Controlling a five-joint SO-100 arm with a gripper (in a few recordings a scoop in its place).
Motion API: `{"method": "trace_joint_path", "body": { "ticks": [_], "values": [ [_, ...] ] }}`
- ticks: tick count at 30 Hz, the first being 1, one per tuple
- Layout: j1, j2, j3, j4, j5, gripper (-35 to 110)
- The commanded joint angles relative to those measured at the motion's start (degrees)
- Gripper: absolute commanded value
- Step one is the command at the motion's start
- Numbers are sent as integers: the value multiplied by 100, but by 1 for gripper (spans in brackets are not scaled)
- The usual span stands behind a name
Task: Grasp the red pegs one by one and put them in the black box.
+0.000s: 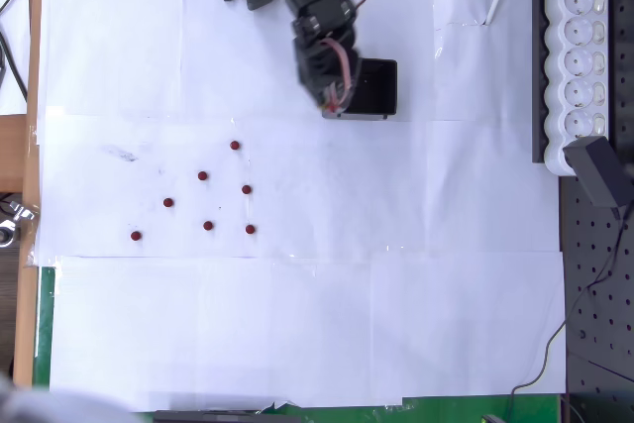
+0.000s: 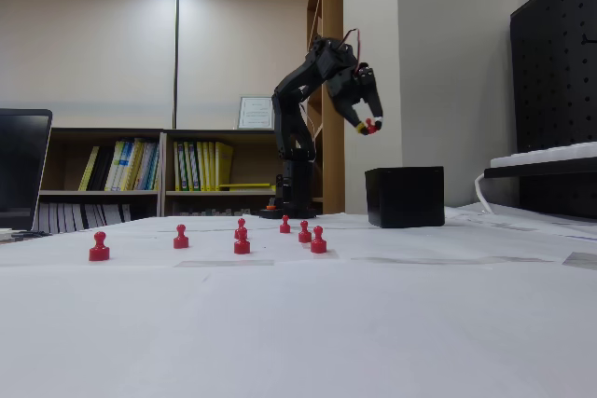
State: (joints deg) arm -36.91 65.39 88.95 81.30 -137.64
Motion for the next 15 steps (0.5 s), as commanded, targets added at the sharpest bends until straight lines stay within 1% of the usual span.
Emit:
{"method": "trace_joint_path", "body": {
  "ticks": [1,8,13,15],
  "values": [
    [-562,475,237,-88,-360,0],
    [-940,1248,-554,-1204,-404,0],
    [-888,1424,-1116,-1846,-246,0],
    [-853,1424,-1318,-2039,-185,3]
  ]
}}
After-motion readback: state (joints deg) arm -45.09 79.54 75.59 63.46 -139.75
